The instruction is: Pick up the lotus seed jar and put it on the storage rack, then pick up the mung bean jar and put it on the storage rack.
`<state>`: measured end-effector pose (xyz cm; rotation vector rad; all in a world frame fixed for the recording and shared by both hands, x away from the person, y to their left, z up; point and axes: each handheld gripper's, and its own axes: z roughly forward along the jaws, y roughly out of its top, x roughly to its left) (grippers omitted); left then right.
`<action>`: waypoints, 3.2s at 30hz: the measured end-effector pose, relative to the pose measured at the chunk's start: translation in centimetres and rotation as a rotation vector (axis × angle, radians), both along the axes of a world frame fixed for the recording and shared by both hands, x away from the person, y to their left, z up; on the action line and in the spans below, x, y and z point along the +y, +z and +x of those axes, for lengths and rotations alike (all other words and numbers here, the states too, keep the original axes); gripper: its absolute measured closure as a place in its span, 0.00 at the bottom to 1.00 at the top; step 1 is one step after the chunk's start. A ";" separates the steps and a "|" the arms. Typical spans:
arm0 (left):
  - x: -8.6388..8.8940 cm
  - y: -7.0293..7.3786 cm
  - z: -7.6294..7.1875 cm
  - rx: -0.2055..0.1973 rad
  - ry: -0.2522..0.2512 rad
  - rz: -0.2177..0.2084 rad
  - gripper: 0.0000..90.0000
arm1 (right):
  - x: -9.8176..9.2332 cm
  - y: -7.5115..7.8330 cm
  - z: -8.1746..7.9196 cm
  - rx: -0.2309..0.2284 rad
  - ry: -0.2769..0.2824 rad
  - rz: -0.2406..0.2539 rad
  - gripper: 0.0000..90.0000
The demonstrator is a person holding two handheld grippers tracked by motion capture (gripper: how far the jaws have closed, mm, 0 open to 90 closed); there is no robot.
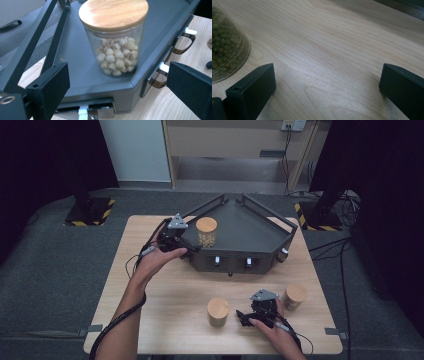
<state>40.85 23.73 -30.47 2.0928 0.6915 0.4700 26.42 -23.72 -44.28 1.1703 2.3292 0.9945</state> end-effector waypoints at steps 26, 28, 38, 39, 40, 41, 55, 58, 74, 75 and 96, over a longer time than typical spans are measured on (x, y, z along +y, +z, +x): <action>0.2 -1.9 -5.9 0.040 0.048 0.024 0.03 | 0.0 0.0 0.0 0.001 0.001 -0.002 0.01; 0.5 -2.2 -6.5 0.050 0.056 0.019 0.03 | 0.0 0.0 0.0 0.002 0.000 -0.001 0.01; 1.6 -3.6 -9.1 0.065 0.126 -0.014 0.03 | 0.0 0.0 0.0 0.002 0.001 -0.001 0.01; 1.8 -3.8 -9.3 0.069 0.134 -0.027 0.03 | 0.0 0.0 0.0 0.002 0.001 -0.001 0.01; 2.0 -4.1 -9.5 0.073 0.142 -0.037 0.03 | 0.0 0.0 0.0 0.002 0.001 -0.001 0.01; 2.1 -4.4 -9.7 0.076 0.149 -0.045 0.03 | 0.0 0.0 0.0 0.002 0.001 -0.002 0.01; 3.0 -8.2 -11.6 0.148 0.215 -0.054 0.03 | 0.0 0.0 0.1 0.002 0.003 -0.002 0.01; 3.1 -9.0 -11.9 0.161 0.225 -0.060 0.03 | 0.0 0.0 0.1 0.002 0.003 -0.002 0.01; 2.3 -12.2 -11.8 0.247 0.280 0.036 0.03 | 0.0 0.0 0.1 0.002 0.005 -0.002 0.01; 2.0 -12.3 -11.8 0.252 0.287 0.055 0.03 | 0.0 0.0 0.1 0.002 0.005 -0.002 0.01; 1.7 -13.8 -12.7 0.192 0.319 0.064 0.00 | 0.1 0.1 -0.2 0.001 -0.004 -0.002 0.02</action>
